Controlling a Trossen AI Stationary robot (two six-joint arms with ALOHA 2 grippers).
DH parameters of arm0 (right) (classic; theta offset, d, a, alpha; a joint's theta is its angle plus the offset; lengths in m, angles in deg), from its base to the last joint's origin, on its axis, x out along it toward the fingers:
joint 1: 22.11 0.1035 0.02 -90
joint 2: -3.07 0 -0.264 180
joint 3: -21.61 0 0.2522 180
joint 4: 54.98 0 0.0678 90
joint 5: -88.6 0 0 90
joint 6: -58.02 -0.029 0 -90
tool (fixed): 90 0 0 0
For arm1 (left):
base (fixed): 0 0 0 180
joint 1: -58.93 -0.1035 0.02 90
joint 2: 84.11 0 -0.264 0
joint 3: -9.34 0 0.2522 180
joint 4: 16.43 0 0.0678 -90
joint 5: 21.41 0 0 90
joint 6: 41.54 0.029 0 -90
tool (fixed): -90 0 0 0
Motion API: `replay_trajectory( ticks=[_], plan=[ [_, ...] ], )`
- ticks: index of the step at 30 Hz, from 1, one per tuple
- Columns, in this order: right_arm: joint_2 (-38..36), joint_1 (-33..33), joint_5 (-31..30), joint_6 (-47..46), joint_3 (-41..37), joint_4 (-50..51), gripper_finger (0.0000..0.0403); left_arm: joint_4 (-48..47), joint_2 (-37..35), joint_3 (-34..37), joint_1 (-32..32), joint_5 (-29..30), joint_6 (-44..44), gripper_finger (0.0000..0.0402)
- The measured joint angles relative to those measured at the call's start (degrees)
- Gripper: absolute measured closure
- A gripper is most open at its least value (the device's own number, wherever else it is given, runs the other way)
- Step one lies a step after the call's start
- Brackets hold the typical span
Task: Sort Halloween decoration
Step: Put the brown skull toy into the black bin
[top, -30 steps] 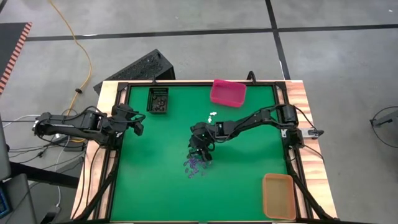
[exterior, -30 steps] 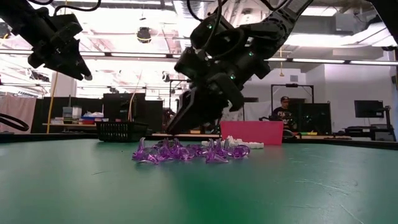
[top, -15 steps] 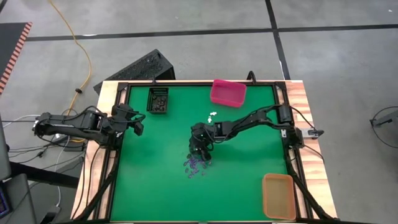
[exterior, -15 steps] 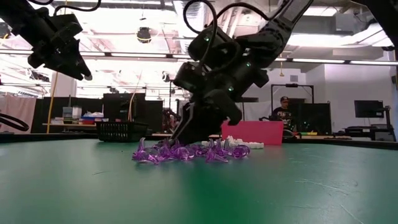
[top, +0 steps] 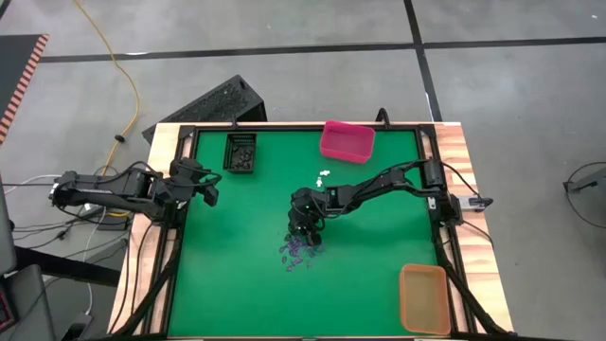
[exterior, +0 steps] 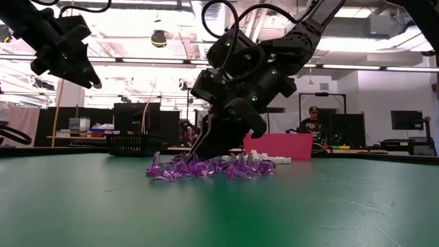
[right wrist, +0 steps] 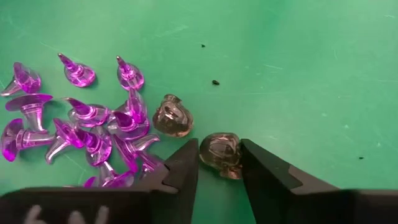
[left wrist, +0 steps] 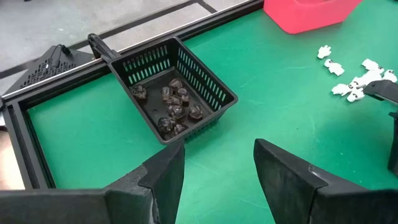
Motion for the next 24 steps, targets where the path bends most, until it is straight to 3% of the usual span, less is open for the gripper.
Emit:
replay_trajectory(
  ticks=[5, 12, 24],
  plan=[
    [-0.02, 0.00, -0.21, -0.04, 0.00, 0.03, 0.0291, 0.00, 0.00, 0.00, 0.00, 0.00, 0.02, 0.0219],
    [-0.01, -0.48, -1.49, -2.79, 1.14, 1.57, 0.0286, 0.00, 0.00, 0.00, 0.00, 0.00, 0.02, 0.0219],
    [0.09, -5.09, -5.24, 1.95, 13.06, 4.02, 0.0286, 0.00, 0.00, 0.00, -0.02, 0.00, 0.04, 0.0219]
  ],
)
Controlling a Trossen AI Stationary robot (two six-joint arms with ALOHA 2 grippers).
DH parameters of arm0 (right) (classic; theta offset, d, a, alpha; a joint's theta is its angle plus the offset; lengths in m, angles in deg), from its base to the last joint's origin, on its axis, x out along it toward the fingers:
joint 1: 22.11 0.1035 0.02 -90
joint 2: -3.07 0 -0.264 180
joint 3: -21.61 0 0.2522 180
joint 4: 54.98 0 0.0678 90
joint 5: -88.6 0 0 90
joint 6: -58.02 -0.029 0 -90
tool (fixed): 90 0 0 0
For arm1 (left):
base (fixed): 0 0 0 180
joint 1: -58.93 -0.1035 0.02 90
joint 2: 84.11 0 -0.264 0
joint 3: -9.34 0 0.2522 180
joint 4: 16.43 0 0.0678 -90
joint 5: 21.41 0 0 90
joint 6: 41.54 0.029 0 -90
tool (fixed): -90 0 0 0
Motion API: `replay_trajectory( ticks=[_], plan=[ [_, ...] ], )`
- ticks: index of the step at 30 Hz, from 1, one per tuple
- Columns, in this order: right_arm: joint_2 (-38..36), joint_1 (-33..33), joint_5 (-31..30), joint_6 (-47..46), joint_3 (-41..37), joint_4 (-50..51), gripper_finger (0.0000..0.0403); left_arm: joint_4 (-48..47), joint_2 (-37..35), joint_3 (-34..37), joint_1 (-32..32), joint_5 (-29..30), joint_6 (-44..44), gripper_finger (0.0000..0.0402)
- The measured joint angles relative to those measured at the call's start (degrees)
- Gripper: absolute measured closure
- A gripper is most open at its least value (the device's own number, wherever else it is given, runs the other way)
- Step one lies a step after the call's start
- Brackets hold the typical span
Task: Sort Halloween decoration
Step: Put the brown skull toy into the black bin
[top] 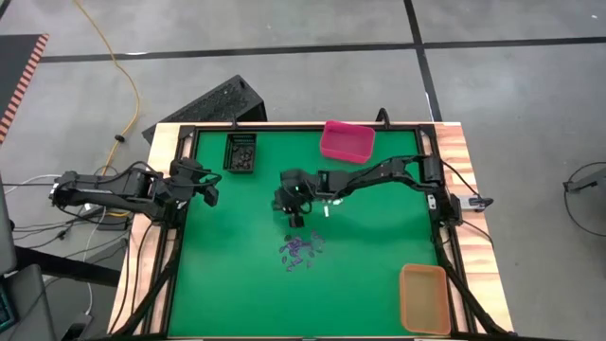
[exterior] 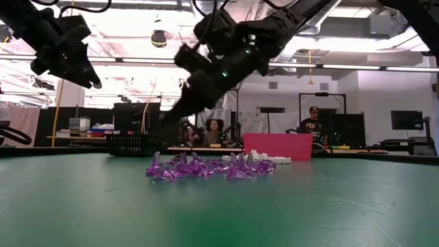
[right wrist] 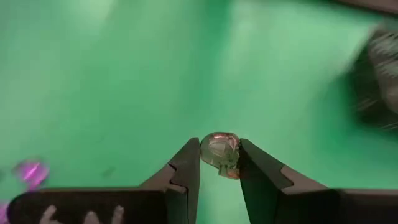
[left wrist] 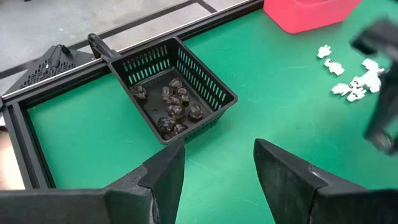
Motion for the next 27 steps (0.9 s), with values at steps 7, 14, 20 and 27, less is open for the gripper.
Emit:
replay_trajectory(
  ticks=[7, 14, 20, 27],
  plan=[
    [0.00, -5.19, -1.62, 0.44, 5.16, -3.43, 0.0286, -0.14, 0.00, 0.00, 0.02, 0.08, 0.04, 0.0219],
    [0.96, -9.07, -2.02, -0.33, 8.78, -7.71, 0.0286, -0.15, -0.01, 0.00, 0.02, 0.15, 0.37, 0.0219],
    [7.15, -10.08, -2.82, -1.20, 16.92, -4.36, 0.0286, -0.19, -0.02, 0.00, 0.02, 0.20, 1.03, 0.0219],
    [16.09, -10.92, -2.68, -3.98, 30.01, -0.78, 0.0286, -0.28, -0.02, 0.00, 0.01, 0.22, 1.07, 0.0219]
  ],
)
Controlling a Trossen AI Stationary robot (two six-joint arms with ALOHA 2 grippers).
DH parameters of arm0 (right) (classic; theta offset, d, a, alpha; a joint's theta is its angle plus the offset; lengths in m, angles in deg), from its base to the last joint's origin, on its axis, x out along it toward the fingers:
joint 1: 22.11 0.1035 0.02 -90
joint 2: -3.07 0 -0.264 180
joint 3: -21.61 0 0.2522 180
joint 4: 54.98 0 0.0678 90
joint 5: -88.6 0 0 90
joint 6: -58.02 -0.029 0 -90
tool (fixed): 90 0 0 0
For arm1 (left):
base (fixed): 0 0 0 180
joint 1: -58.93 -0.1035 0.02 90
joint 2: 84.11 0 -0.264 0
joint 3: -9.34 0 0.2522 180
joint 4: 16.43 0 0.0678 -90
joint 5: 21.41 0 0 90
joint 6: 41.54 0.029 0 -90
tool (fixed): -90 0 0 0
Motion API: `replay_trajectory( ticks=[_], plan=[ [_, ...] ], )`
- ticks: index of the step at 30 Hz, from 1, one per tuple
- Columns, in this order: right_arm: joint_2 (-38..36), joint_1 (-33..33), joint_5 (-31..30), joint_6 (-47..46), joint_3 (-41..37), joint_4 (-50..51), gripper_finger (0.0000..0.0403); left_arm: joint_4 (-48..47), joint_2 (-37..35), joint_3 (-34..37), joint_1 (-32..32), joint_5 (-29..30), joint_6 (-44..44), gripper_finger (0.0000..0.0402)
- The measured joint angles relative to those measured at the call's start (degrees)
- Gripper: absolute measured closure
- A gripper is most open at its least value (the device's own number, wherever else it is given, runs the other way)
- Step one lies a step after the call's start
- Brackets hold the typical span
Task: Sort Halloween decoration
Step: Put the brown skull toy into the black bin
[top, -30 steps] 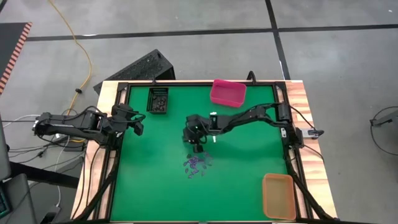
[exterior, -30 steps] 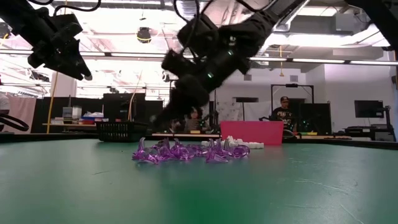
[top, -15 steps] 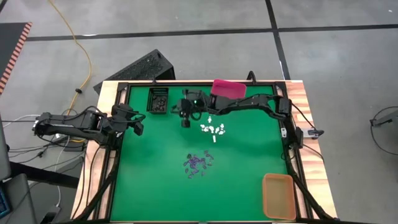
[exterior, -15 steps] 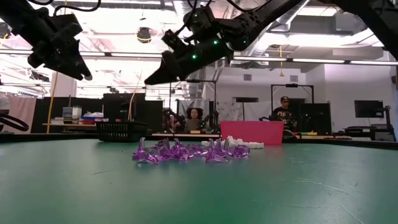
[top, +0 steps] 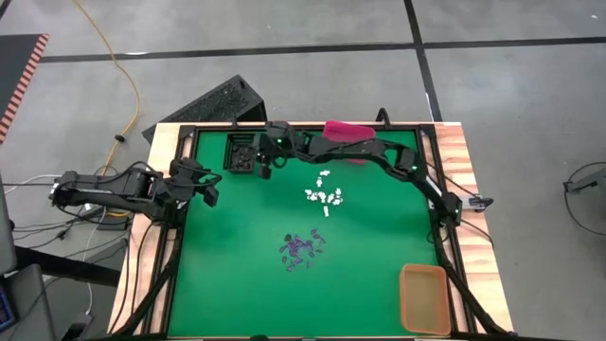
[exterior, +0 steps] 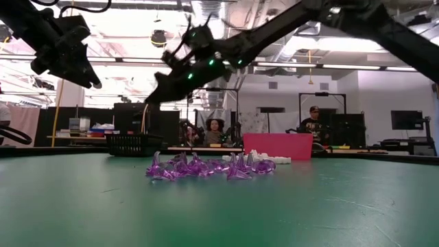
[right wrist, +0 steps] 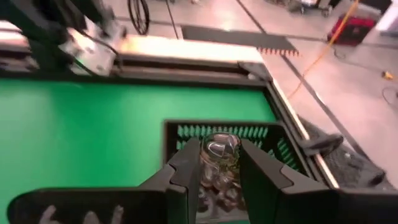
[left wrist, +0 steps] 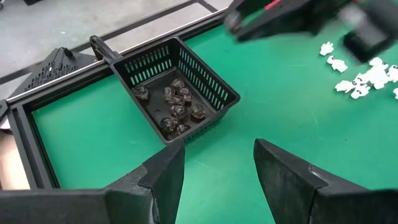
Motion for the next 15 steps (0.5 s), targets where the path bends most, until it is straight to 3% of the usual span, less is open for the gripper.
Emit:
replay_trajectory(
  ticks=[8, 15],
  plan=[
    [8.85, -0.02, 0.08, -2.75, 13.33, 7.30, 0.0265, -0.02, 0.00, 0.00, 0.01, 0.83, -0.04, 0.0219],
    [11.06, -0.04, 0.06, -3.63, 16.82, 10.39, 0.0221, 0.04, 0.00, 0.00, 0.01, 1.05, -0.02, 0.0219]
  ],
)
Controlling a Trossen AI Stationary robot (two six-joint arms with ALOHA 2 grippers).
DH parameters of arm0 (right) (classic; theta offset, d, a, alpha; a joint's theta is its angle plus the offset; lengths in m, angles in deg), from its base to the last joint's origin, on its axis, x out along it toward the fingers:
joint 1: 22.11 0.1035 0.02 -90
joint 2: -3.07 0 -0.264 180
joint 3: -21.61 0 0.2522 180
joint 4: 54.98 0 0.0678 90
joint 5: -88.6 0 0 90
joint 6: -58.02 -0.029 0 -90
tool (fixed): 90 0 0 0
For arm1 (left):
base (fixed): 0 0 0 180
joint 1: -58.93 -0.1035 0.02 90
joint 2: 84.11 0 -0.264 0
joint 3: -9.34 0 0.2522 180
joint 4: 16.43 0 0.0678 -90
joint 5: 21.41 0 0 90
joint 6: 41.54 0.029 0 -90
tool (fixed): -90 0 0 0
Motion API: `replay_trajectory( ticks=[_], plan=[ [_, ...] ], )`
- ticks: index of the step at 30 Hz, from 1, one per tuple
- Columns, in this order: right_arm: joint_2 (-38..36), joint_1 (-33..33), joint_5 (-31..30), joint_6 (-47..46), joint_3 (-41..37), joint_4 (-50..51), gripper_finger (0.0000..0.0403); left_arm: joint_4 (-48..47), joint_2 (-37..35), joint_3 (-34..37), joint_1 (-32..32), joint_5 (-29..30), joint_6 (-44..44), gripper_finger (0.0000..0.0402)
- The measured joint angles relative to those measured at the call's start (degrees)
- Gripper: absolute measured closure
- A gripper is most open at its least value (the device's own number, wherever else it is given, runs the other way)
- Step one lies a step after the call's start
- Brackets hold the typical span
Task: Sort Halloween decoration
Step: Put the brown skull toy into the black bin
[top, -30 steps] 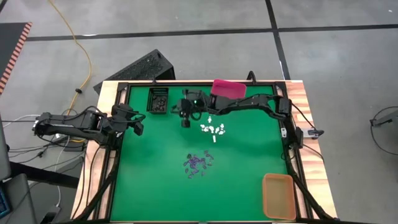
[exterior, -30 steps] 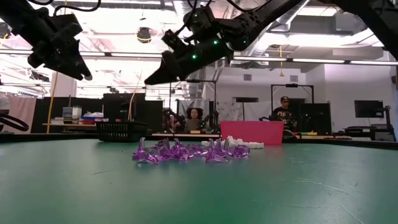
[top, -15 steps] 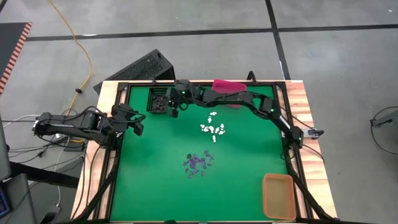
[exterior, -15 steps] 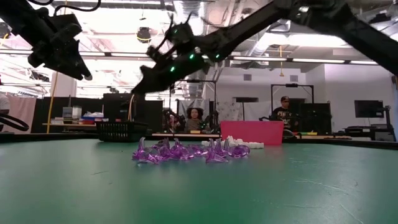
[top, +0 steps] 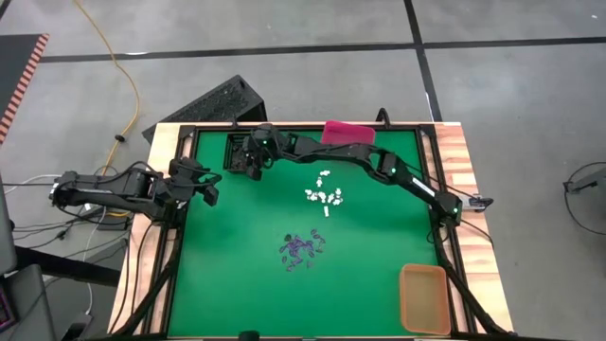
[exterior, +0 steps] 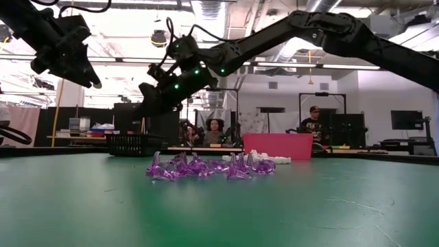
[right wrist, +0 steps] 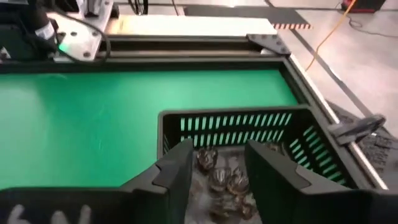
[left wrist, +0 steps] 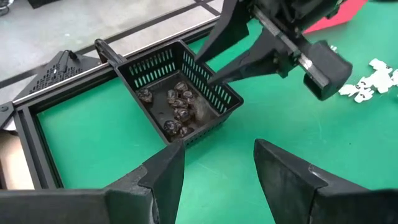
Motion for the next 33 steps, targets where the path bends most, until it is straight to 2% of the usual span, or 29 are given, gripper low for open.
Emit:
replay_trajectory(
  ticks=[4, 8, 16, 21, 26, 30, 33],
  plan=[
    [-0.11, 0.00, 0.01, -0.29, -0.03, 2.39, 0.0197, 0.05, 0.00, 0.00, 0.00, 0.00, 0.00, 0.0219],
    [-2.15, 0.00, 0.10, -0.43, -0.08, 7.96, 0.0191, 0.07, 0.00, 0.00, -0.01, 0.00, 0.00, 0.0219],
    [-11.53, -1.03, 3.59, 9.02, -0.13, 25.84, 0.0219, 0.09, 0.00, 0.00, -0.01, -0.02, 0.00, 0.0219],
    [-18.67, -2.43, 10.78, 11.07, -2.95, 35.64, 0.0244, 0.14, 0.00, 0.00, -0.01, -0.17, 0.00, 0.0219],
    [-27.27, -1.89, 10.72, 12.99, -15.54, 41.57, 0.0275, 0.12, 0.00, 0.00, -0.02, -0.50, -0.02, 0.0219],
    [-38.22, 0.02, 10.89, 11.01, -31.96, 33.16, 0.0297, 0.15, 0.00, 0.00, -0.01, -0.62, -0.07, 0.0219],
    [-44.83, 2.42, 10.60, 7.97, -44.96, 21.56, 0.0304, 0.21, 0.00, 0.00, 0.00, -0.61, -0.29, 0.0219]
  ],
)
